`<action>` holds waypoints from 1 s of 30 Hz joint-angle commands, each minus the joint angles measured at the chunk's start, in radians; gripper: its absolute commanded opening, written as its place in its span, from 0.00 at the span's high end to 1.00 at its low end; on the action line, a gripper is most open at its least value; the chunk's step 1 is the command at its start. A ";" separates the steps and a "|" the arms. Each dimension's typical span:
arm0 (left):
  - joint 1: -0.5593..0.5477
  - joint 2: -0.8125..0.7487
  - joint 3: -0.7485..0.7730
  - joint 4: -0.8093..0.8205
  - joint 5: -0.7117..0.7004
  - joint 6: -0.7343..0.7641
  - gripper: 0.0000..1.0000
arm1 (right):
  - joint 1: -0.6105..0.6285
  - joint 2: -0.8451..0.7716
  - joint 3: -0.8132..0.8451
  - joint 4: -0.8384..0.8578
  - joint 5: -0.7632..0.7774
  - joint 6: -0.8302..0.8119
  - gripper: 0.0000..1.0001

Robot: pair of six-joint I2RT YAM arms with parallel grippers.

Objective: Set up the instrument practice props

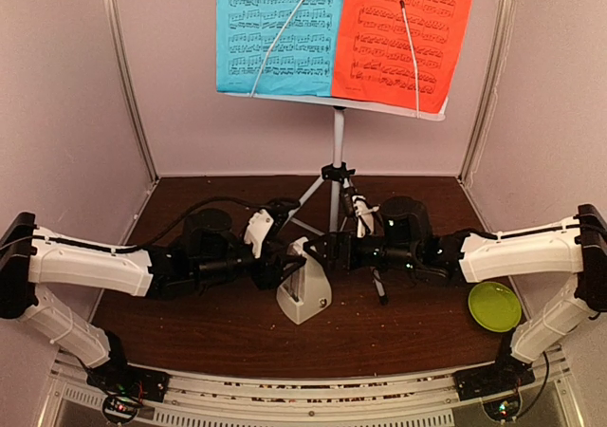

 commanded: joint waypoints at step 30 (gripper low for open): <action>0.006 -0.075 -0.127 0.222 0.069 0.072 0.95 | -0.035 0.070 -0.079 -0.012 0.024 0.032 0.17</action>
